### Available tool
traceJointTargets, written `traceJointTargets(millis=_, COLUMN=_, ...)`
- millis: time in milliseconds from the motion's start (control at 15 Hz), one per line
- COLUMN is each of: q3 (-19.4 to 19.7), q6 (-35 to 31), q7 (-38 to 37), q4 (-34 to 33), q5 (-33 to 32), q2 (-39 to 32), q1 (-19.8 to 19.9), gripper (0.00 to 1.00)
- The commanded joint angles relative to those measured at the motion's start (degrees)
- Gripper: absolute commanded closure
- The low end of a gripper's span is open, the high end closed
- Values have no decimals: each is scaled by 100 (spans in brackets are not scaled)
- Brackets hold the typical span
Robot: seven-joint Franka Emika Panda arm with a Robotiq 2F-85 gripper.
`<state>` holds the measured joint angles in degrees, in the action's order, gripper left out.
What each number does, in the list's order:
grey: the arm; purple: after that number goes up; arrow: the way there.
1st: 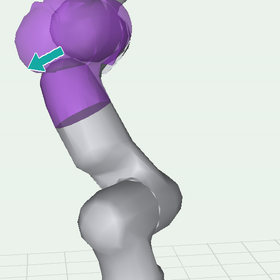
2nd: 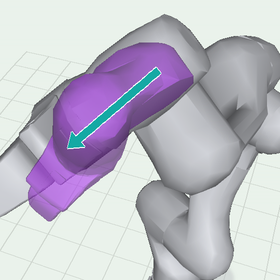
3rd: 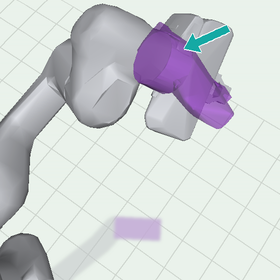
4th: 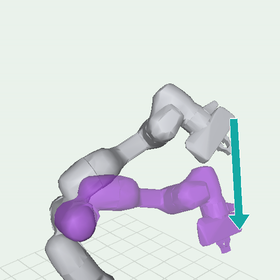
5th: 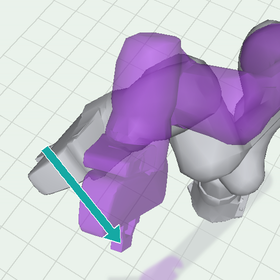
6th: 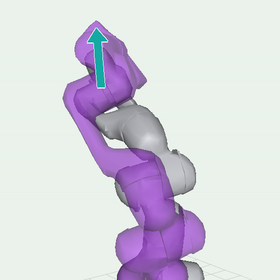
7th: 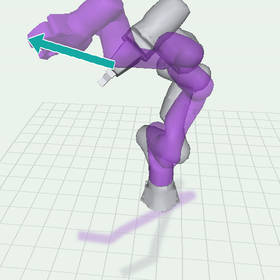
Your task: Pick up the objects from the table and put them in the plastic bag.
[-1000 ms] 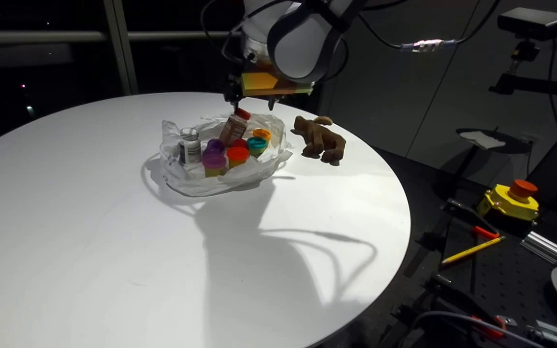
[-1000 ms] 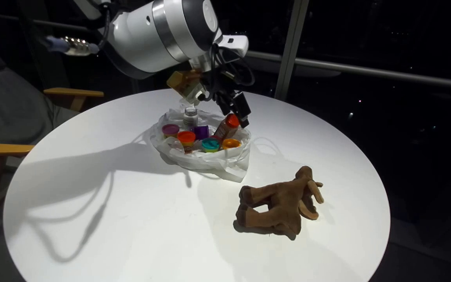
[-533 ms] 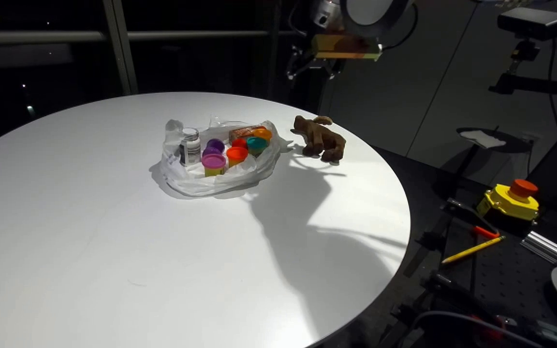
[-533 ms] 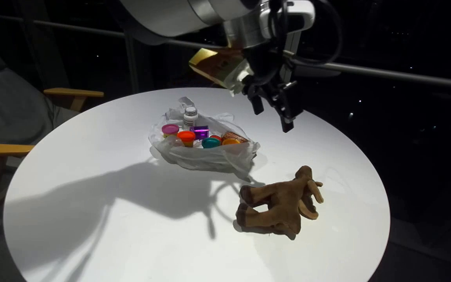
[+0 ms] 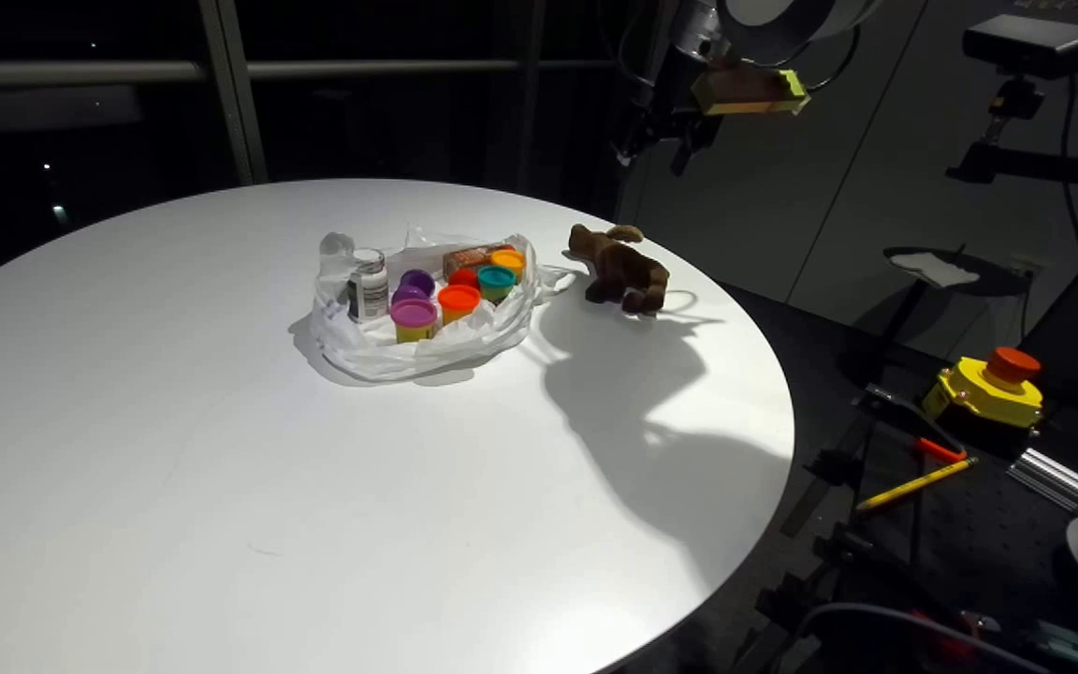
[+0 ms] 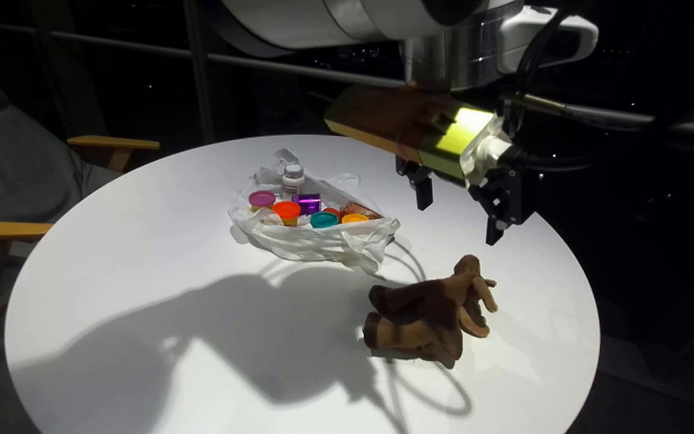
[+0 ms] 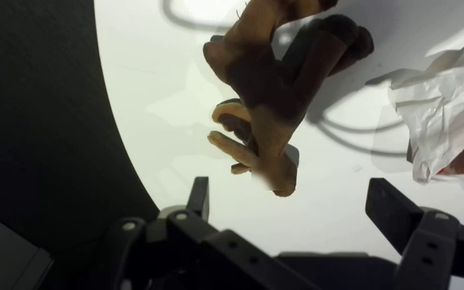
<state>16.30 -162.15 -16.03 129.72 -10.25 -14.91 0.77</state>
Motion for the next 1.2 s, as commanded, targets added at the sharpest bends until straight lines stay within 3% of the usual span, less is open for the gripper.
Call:
traceJointTargets(millis=0, q3=-383, q6=-288, q7=669, q4=-133, q5=239, q2=-383, q1=291, gripper=0)
traceJointTargets(millis=333, q3=-142, q6=-446, q7=458, q4=-707, q5=52, q2=-1327, q1=118, gripper=0)
traceJointTargets(millis=600, q3=291, q6=-650, q7=255, q4=-1315, q5=6, q2=-2060, q1=-156, gripper=0)
traceJointTargets(millis=867, q3=202, q6=-383, q7=469, q4=-1658, q5=197, q2=-2401, q1=-42, gripper=0)
traceJointTargets(millis=933, q3=84, q6=-308, q7=569, q4=-1665, q5=245, q2=-2402, q1=55, gripper=7)
traceJointTargets(millis=1000, q3=0, q6=-266, q7=631, q4=-1656, q5=287, q2=-2404, q1=120, gripper=26)
traceJointTargets(millis=1133, q3=-125, q6=-59, q7=685, q4=-1676, q5=371, q2=-2402, q1=218, gripper=32)
